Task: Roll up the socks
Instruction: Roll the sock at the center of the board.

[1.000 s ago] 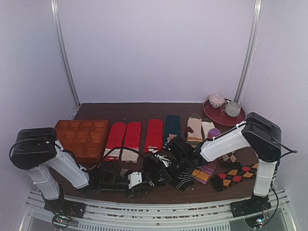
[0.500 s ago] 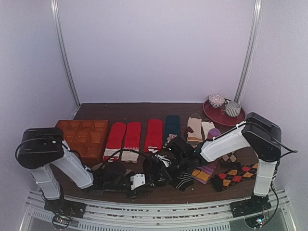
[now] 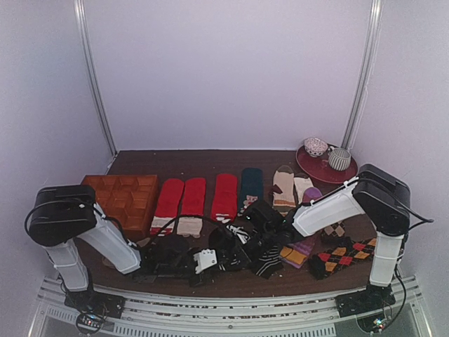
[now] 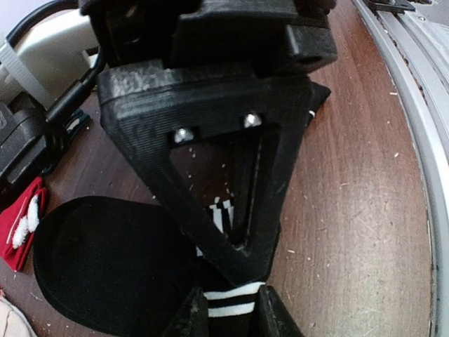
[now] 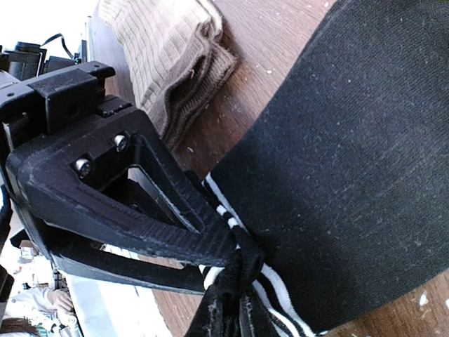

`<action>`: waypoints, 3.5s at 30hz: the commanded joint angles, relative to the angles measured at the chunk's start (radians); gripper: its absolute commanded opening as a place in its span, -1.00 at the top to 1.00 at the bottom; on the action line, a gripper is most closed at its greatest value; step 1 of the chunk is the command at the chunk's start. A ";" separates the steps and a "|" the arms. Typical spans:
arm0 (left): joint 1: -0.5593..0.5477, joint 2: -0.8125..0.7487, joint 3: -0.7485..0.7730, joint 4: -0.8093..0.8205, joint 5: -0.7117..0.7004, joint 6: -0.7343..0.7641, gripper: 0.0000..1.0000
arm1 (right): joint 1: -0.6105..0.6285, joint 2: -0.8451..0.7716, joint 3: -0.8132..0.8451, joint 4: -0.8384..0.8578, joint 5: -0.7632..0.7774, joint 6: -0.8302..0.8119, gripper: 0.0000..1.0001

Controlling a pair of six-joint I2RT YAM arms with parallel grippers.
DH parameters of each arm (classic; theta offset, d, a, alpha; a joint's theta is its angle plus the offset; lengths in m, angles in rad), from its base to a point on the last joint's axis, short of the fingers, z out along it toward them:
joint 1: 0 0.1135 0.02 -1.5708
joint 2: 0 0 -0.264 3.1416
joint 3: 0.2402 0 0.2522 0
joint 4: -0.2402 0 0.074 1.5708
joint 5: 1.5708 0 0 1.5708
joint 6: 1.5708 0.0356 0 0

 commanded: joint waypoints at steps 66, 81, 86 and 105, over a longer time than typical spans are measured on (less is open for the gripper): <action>0.024 0.162 -0.001 -0.250 0.225 -0.350 1.00 | 0.305 -0.175 -0.280 0.300 0.797 -0.784 0.59; 0.014 -0.096 -0.102 -0.235 0.009 -0.291 0.54 | 0.179 -0.091 -0.110 -0.121 0.552 -0.403 0.89; -0.016 -0.243 -0.133 -0.236 -0.055 -0.211 0.23 | 0.155 -0.055 -0.022 -0.331 0.456 -0.269 0.89; -0.071 -0.254 -0.069 -0.066 -0.134 0.093 0.12 | 0.016 -0.005 -0.031 -0.385 0.131 -0.134 0.89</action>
